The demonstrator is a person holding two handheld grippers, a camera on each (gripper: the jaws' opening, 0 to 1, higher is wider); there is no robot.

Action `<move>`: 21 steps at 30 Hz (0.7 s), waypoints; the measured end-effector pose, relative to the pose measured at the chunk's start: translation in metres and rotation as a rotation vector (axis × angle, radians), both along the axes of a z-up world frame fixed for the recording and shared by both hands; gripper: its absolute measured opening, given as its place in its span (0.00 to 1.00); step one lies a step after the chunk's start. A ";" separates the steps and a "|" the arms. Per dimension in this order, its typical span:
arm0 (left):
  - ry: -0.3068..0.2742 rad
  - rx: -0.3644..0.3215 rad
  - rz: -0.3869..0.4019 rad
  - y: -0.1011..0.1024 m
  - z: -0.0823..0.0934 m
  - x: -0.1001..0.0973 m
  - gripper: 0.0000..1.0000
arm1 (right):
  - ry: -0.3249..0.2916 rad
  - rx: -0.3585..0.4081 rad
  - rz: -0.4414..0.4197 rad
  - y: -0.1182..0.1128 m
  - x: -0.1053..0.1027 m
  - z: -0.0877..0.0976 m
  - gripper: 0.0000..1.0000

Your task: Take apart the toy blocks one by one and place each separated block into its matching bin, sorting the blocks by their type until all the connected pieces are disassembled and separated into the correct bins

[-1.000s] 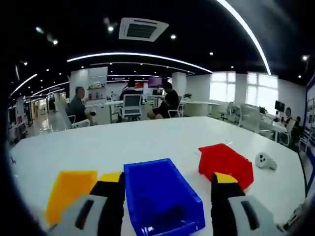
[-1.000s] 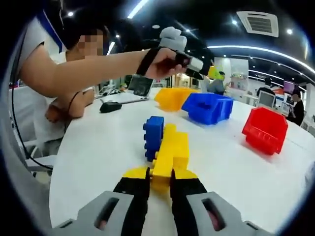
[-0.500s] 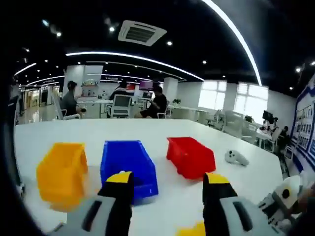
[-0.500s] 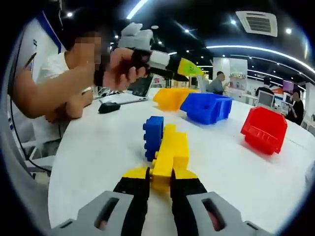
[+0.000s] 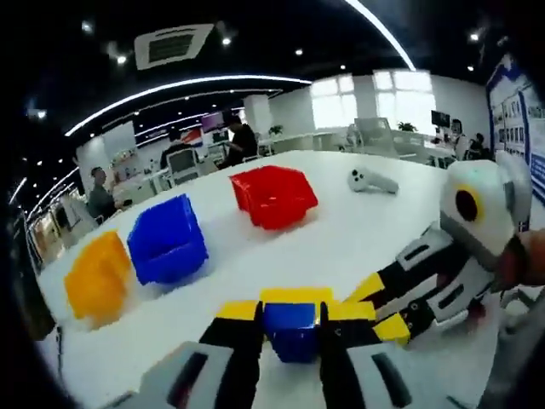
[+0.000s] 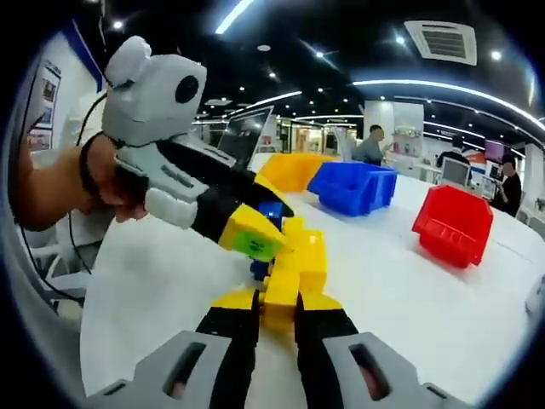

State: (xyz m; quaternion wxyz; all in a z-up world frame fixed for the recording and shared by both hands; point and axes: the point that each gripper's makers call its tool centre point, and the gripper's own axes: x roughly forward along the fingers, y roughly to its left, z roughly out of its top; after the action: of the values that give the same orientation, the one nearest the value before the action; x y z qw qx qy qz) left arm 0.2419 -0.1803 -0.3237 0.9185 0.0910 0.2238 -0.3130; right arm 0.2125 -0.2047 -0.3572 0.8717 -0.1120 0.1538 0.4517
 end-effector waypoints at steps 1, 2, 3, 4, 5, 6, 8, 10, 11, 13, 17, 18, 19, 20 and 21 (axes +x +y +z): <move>-0.004 -0.031 0.018 0.002 0.002 0.002 0.25 | -0.004 -0.007 -0.011 -0.002 0.002 0.000 0.18; -0.033 0.003 0.007 0.003 0.002 0.002 0.25 | -0.005 -0.008 -0.011 -0.002 0.003 0.000 0.18; -0.038 0.007 0.011 0.003 0.003 0.003 0.25 | -0.001 -0.008 -0.014 -0.003 0.004 0.000 0.17; -0.043 0.002 0.015 0.005 0.003 0.003 0.25 | 0.002 -0.009 -0.014 -0.003 0.004 -0.001 0.17; -0.045 -0.003 0.016 0.005 0.004 0.003 0.25 | 0.002 -0.009 -0.014 -0.003 0.004 -0.001 0.17; -0.056 -0.011 0.015 0.005 0.004 0.004 0.24 | 0.023 0.012 -0.029 -0.003 0.005 -0.001 0.17; -0.077 -0.028 0.012 0.005 0.005 0.005 0.24 | 0.066 0.055 -0.059 -0.004 0.006 -0.002 0.17; -0.126 -0.053 -0.006 0.004 0.009 0.007 0.24 | 0.130 0.120 -0.101 -0.006 0.008 -0.002 0.18; -0.154 -0.084 -0.006 0.003 0.009 0.008 0.24 | 0.174 0.158 -0.125 -0.008 0.010 -0.003 0.18; -0.179 -0.110 0.001 0.004 0.009 0.006 0.24 | 0.251 0.210 -0.148 -0.010 0.012 -0.005 0.19; -0.203 -0.155 0.030 0.013 0.009 0.005 0.23 | 0.282 0.265 -0.264 -0.032 0.033 -0.002 0.17; -0.210 -0.162 0.032 0.015 0.009 0.004 0.24 | 0.288 0.276 -0.284 -0.038 0.036 -0.002 0.17; -0.210 -0.161 0.032 0.016 0.008 0.004 0.24 | 0.289 0.270 -0.276 -0.038 0.036 -0.002 0.17; -0.208 -0.163 0.029 0.016 0.009 0.003 0.24 | 0.288 0.267 -0.271 -0.039 0.035 -0.001 0.17; -0.206 -0.153 0.021 0.016 0.008 0.002 0.24 | 0.292 0.269 -0.265 -0.037 0.035 -0.002 0.17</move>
State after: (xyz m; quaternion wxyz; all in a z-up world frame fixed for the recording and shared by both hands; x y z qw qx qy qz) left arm 0.2435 -0.1647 -0.3153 0.9441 0.0499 0.1045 -0.3087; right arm 0.2474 -0.2419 -0.3591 0.8988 0.0929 0.2302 0.3614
